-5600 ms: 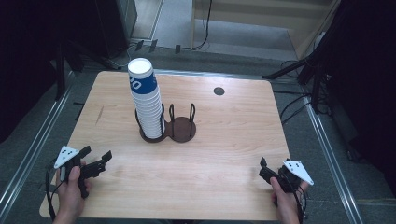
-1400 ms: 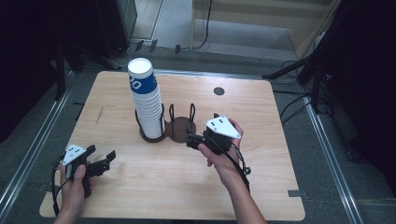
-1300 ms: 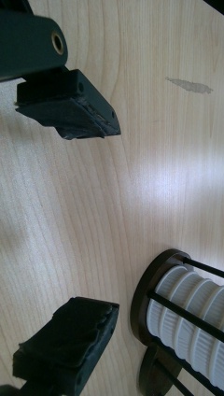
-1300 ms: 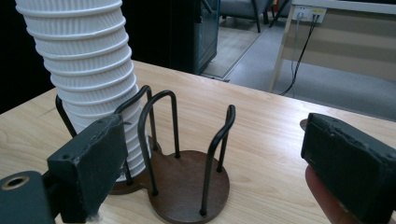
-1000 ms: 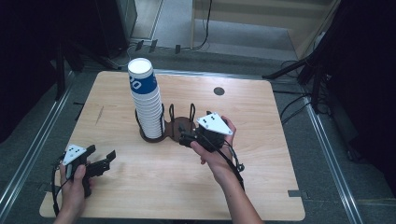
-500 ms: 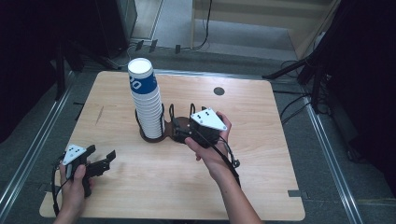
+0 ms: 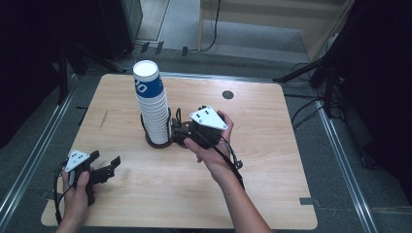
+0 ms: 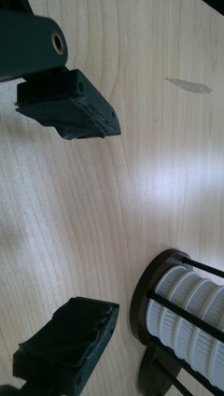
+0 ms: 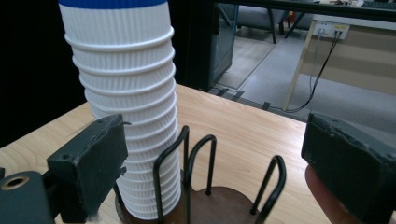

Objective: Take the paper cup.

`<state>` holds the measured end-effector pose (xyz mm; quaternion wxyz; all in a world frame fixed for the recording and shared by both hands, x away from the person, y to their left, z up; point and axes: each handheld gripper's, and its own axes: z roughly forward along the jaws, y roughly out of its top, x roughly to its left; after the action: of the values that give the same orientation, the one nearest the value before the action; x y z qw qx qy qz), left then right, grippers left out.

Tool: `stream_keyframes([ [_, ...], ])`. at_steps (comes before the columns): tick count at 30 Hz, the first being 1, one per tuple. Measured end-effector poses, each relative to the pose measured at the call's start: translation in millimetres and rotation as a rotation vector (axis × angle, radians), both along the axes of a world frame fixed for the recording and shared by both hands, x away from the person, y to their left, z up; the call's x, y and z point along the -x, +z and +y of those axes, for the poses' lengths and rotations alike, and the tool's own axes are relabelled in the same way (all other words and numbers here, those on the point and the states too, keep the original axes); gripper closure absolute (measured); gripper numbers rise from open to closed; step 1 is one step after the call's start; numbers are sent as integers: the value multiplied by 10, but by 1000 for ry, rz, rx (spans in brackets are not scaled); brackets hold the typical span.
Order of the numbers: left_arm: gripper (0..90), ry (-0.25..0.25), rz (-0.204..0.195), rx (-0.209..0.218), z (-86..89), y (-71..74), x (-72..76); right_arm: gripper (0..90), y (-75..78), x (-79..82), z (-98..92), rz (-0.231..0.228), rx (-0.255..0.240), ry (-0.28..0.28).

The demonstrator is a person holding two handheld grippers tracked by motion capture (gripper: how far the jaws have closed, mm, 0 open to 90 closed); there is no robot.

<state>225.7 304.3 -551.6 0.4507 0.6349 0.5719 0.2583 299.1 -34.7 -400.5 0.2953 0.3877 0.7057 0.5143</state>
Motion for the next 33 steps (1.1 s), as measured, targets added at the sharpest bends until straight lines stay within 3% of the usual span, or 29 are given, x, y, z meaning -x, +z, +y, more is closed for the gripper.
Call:
stream_keyframes([
  [18,137,-6,-1,0,-7,-1,-2,76,121,-89,284,8,7,57],
  [24,138,-13,-6,0,-7,0,0,73,169,-110,371,10,-12,74],
  [26,141,-18,-10,0,-7,0,1,77,185,-125,394,17,-28,104],
  [33,141,-20,-11,1,-9,0,2,78,234,-147,516,9,-34,98],
])
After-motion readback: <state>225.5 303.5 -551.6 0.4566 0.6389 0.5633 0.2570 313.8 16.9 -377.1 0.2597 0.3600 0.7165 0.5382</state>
